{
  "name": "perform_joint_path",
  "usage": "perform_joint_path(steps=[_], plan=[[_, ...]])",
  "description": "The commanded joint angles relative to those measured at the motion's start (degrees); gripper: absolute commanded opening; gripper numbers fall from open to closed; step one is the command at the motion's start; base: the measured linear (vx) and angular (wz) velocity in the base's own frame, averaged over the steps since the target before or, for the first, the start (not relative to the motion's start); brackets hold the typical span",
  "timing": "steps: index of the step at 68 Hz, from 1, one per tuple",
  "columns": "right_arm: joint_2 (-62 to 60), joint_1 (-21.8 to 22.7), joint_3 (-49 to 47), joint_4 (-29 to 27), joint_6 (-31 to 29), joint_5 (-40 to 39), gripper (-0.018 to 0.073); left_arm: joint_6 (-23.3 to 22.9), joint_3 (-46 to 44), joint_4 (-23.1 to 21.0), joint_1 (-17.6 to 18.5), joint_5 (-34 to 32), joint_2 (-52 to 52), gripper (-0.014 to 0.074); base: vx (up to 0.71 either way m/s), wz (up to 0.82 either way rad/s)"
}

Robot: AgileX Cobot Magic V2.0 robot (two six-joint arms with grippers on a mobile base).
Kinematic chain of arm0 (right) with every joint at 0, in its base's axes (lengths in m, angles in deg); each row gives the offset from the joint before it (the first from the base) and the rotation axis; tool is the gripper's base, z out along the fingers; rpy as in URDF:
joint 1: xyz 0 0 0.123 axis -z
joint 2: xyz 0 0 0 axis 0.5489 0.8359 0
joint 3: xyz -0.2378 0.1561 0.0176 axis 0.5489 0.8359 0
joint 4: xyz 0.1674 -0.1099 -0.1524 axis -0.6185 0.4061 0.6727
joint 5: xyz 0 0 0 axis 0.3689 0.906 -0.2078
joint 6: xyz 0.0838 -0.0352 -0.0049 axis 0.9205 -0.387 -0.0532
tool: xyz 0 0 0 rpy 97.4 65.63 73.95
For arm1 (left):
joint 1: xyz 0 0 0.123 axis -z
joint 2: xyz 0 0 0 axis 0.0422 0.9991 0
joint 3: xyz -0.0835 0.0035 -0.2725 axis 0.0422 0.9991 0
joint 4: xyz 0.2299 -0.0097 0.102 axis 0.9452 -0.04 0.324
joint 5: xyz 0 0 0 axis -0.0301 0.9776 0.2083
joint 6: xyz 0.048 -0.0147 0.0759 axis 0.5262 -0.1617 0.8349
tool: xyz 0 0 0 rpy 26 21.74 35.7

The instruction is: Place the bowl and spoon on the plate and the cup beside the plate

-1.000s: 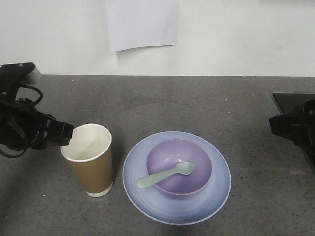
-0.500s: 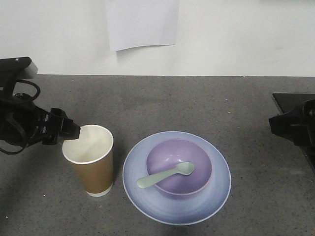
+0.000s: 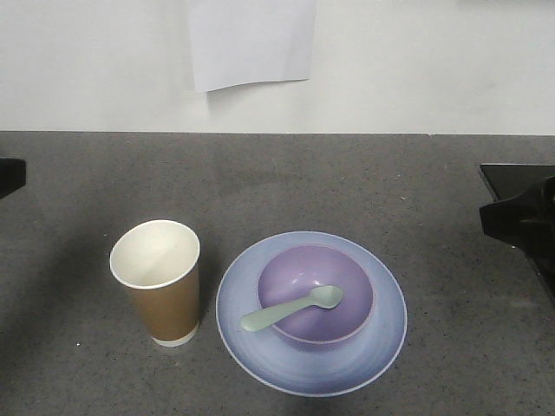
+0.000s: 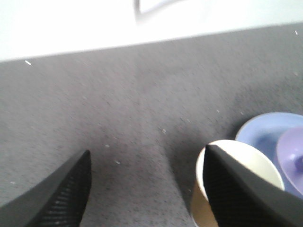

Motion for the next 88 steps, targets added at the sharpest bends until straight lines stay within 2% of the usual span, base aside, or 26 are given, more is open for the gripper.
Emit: perform_joint_path(steps=[1,19,27,36,49,68,79,88], plan=[[-2.49,0.18,-1.34,0.60,-0.08,-3.18,0.0532,-1.59,2.95,1.93,0.47,-7.39,-5.91,0.0485,0.00,0.00],[-9.25,0.18,-1.31,3.24,0.29,-3.09,0.0532,-1.54,17.32,2.89,0.47,-11.17,-19.62,0.0485,0.00,0.00],[-13.02,0.18,3.36,4.91,2.59,-5.15,0.0532,-1.54,21.26,2.83,0.47,-13.04,-24.67,0.0485,0.00,0.00],[-18.46,0.18,12.58,6.51,5.61,-8.48,0.0532,-1.46,22.96,2.89,0.47,-13.32,-28.86,0.0485,0.00,0.00],[-27.01,0.18,24.43,5.46,5.67,-16.34,0.0532,-1.29,24.42,3.48,0.47,-13.20,-32.94,0.0485,0.00,0.00],[-35.01,0.18,31.30,5.87,5.26,-20.59,0.0527,-1.29,25.43,3.43,0.47,-13.30,-34.83,0.0485,0.00,0.00],[-35.35,0.18,31.30,5.87,5.26,-21.61,0.0452,-1.29,25.43,3.43,0.47,-13.17,-34.83,0.0455,0.00,0.00],[-35.35,0.18,31.30,5.87,5.26,-21.74,0.0291,-1.29,25.43,3.43,0.47,-13.17,-34.83,0.0325,0.00,0.00]])
